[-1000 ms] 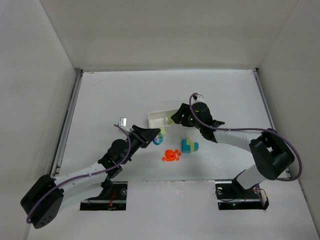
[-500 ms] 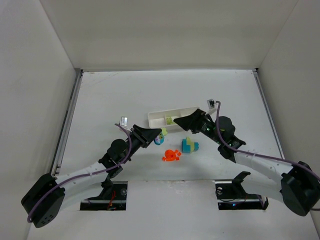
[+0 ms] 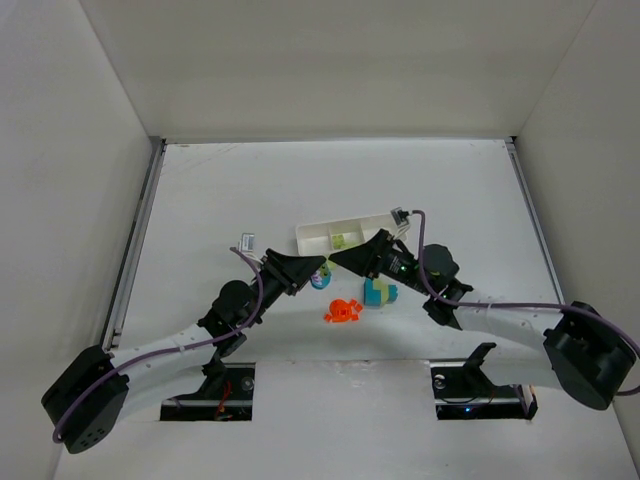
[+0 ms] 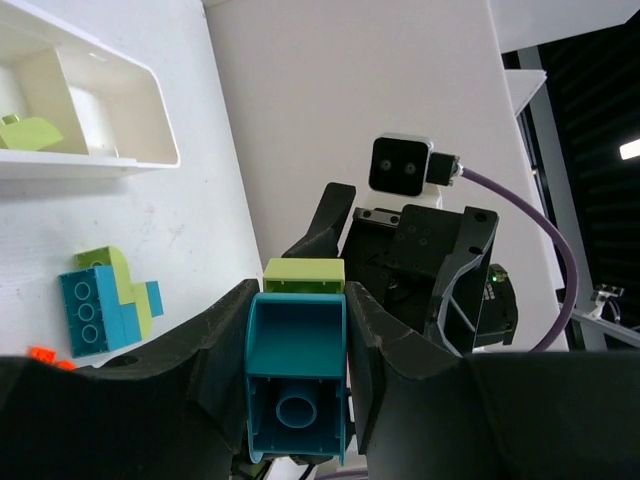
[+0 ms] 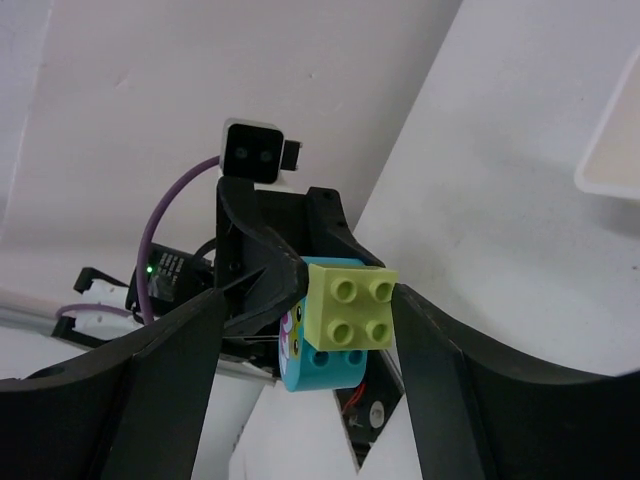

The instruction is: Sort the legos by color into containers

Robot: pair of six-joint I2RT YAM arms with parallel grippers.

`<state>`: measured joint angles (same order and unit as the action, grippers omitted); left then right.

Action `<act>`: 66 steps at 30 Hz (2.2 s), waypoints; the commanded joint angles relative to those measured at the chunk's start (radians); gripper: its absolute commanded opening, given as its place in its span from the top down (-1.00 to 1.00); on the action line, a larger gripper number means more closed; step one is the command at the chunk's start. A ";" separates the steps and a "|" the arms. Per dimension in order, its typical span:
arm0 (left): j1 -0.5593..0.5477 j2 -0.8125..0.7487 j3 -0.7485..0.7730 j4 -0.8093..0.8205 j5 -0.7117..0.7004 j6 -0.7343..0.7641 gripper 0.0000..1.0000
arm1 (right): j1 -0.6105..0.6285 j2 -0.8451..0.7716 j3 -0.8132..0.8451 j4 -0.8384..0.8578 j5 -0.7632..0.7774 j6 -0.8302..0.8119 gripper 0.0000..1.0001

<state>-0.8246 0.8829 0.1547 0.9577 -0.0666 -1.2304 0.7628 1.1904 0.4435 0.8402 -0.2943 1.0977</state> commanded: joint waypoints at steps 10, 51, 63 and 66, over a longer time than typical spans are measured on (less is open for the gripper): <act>-0.020 -0.002 0.003 0.130 -0.004 -0.041 0.73 | 0.025 0.047 -0.003 0.137 0.030 0.044 -0.28; 0.077 -0.010 0.005 0.030 -0.022 0.020 0.71 | -0.100 0.141 0.223 -0.393 0.312 -0.330 0.22; 0.149 0.111 0.169 -0.131 -0.052 0.190 0.71 | -0.058 0.391 0.446 -0.596 0.529 -0.483 0.18; 0.160 0.137 0.190 -0.145 -0.059 0.218 0.71 | -0.058 0.414 0.457 -0.581 0.534 -0.480 0.08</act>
<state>-0.6773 1.0073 0.2928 0.8124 -0.1062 -1.0771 0.7002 1.6009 0.8478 0.2626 0.1894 0.6498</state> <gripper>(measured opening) 0.341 0.452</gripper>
